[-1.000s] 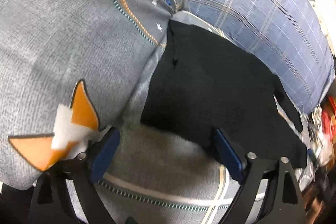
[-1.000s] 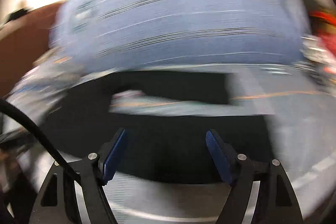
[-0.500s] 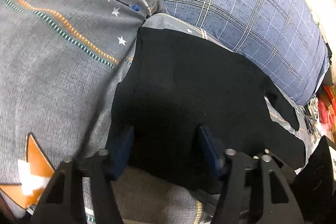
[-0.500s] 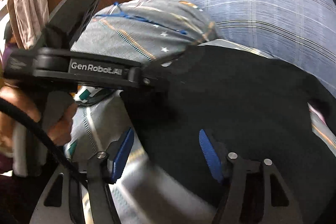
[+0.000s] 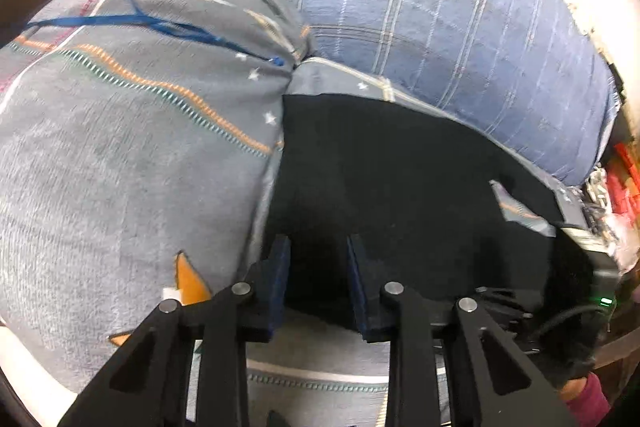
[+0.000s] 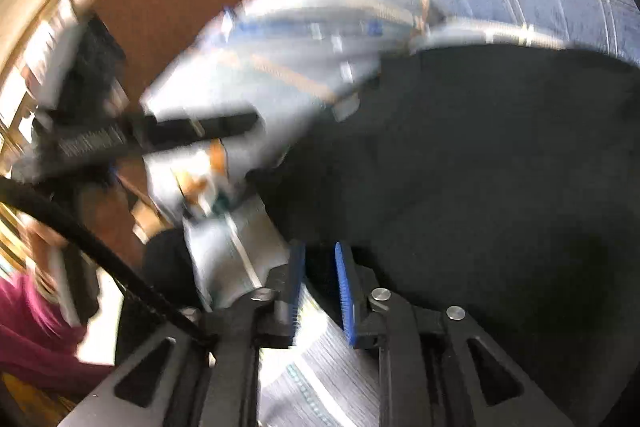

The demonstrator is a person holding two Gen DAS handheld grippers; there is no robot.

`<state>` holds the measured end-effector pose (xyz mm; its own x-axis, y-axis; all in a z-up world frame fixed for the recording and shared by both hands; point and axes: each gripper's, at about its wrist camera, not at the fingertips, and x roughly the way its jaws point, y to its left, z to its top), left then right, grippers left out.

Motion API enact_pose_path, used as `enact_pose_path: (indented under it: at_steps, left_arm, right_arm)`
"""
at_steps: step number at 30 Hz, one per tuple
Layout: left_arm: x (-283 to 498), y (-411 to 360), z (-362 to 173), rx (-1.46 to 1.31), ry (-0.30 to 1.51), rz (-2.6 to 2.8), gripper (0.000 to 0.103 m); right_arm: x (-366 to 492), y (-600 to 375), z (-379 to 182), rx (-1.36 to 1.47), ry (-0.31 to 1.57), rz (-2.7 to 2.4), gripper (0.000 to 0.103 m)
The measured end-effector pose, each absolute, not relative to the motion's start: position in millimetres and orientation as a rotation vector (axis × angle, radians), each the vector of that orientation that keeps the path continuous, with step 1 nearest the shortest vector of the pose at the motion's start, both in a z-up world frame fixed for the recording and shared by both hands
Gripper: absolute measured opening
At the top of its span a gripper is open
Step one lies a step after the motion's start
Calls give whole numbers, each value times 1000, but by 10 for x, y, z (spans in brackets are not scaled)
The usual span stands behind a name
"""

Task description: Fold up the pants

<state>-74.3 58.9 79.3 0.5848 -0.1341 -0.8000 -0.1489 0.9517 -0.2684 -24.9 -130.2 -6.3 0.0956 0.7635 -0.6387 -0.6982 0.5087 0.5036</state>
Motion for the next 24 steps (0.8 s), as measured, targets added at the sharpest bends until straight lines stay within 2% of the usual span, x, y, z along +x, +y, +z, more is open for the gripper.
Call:
enact_pose_path:
  at_steps: [1, 3, 5, 9, 13, 16, 18, 22, 24]
  left_arm:
    - [-739, 604, 781, -335, 958, 8, 36]
    - [-740, 617, 766, -346, 952, -1, 47]
    - [-711, 573, 775, -346, 940, -12, 51]
    - [-628, 448, 736, -337, 936, -31, 63]
    - [-498, 292, 594, -289, 981, -52, 64]
    - [-426, 191, 574, -239, 969, -36, 69]
    - [-398, 140, 585, -229, 958, -35, 73]
    - [-297, 48, 634, -206, 949, -40, 75]
    - [-247, -12, 683, -168, 933, -40, 77]
  right_arm:
    - [-297, -1312, -8, 74, 970, 1084, 28]
    - [-383, -1320, 106, 78, 947, 1103, 46]
    - [-472, -1296, 181, 73, 906, 1118, 54]
    - [-501, -1086, 9, -5, 932, 1125, 55]
    - [-302, -1369, 166, 72, 934, 1087, 56]
    - [-136, -1747, 352, 43, 872, 974, 67]
    - [-29, -1930, 410, 43, 865, 927, 68]
    - [141, -2161, 497, 4, 849, 851, 70]
    - [209, -2244, 545, -10, 835, 822, 76]
